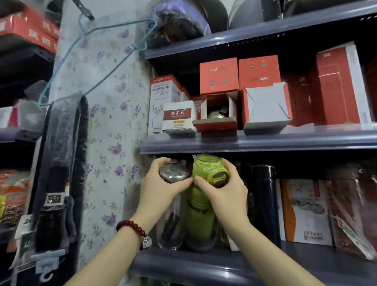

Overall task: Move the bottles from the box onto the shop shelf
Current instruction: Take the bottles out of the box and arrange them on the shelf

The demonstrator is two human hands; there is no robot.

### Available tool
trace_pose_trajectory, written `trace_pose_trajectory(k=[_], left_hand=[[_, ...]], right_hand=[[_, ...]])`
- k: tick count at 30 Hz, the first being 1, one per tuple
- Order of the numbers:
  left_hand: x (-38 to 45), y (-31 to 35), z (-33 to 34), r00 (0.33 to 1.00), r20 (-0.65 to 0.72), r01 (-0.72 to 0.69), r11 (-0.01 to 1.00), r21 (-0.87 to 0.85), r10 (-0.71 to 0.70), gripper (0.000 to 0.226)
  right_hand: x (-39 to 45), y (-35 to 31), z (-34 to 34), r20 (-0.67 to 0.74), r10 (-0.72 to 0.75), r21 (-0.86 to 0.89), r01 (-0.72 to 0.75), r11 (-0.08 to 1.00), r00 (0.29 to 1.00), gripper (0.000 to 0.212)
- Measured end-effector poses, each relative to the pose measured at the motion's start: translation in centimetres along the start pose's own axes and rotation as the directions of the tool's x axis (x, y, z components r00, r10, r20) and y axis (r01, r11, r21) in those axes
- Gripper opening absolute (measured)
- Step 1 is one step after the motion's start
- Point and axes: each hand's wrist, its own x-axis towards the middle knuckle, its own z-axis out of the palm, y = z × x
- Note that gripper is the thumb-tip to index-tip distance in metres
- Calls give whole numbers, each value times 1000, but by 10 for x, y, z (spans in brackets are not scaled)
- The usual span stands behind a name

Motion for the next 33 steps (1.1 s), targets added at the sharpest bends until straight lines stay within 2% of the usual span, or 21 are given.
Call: trace_pose_trajectory(k=[3,9,12,15,17,22,26,30,33], left_hand=[[19,-11,0,997,20,74,997,-17,-73,73],[44,-32,1,983,62,180,977,-111,-174,65],[45,-47,-1,960,194,243,940,-239,-199,55],[36,-65,-7,936,307,239,952,-190,-173,86],[30,-71,-10,953,260,194,974,-121,-157,95],[29,-76,-14,980,157,140,985,-99,-123,93],[28,-79,-17,988,115,108,993,-51,-101,92],[20,-81,-15,991,97,98,995,-13,-96,92],[12,-80,-13,993,80,91,996,5,-91,89]], right_hand=[[13,-4,11,55,39,-61,-36,997,998,49],[36,-5,34,145,156,-146,-135,980,977,51],[42,-2,37,194,202,-193,-165,967,960,53],[42,1,37,174,171,-238,-127,963,970,53],[40,2,40,134,157,-228,-124,966,978,50],[41,3,56,12,231,-155,-227,962,973,50],[36,10,70,-65,220,-225,-230,947,973,66],[31,17,82,-6,198,-333,-189,924,980,86],[27,20,86,55,247,-309,-218,926,968,93]])
